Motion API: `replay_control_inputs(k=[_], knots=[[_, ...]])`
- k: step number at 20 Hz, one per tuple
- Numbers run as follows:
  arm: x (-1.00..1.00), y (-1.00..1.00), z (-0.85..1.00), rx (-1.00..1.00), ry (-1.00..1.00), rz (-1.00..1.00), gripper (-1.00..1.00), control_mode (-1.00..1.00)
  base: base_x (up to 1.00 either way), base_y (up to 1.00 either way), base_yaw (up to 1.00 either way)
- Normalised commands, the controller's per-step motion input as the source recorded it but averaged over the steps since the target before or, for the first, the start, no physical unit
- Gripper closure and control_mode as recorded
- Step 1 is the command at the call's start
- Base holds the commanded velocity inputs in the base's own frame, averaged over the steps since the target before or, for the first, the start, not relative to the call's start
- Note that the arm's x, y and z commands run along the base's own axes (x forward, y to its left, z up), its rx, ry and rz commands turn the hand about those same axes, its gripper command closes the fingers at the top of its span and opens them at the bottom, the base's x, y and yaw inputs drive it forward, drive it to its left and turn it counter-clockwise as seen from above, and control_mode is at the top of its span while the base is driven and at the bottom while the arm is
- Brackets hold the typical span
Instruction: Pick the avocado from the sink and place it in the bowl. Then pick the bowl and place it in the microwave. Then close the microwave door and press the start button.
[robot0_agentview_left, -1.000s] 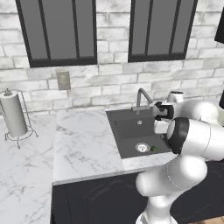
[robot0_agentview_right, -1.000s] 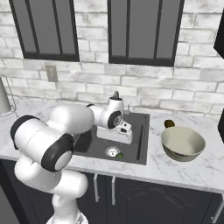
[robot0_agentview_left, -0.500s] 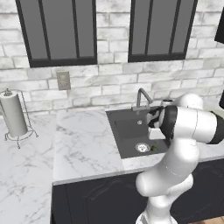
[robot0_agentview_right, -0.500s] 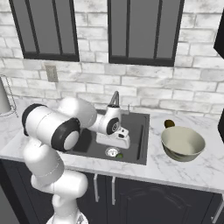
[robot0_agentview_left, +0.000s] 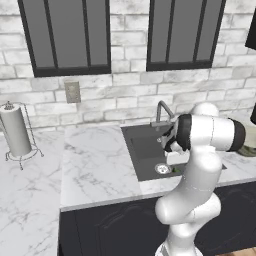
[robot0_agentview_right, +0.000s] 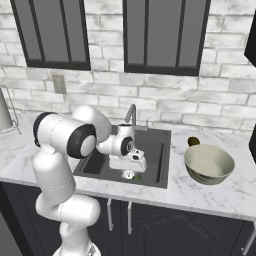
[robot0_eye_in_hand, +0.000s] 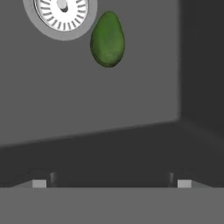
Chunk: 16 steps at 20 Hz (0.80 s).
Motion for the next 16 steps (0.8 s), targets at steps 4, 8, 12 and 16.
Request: replay_control_inputs(k=[4, 8, 12, 16], knots=[[0.33, 0.03, -0.48, -0.09, 0.03, 0.02, -1.0, -1.0, 0.0, 0.0, 0.0], [0.32, 0.0, -0.42, -0.05, 0.01, 0.02, -1.0, -1.0, 0.0, 0.0, 0.0], [0.44, 0.0, -0.38, 0.0, 0.0, 0.02, -1.0, -1.0, 0.0, 0.0, 0.0], [0.49, 0.0, -0.37, 0.0, 0.0, 0.01, -1.0, -1.0, 0.0, 0.0, 0.0]])
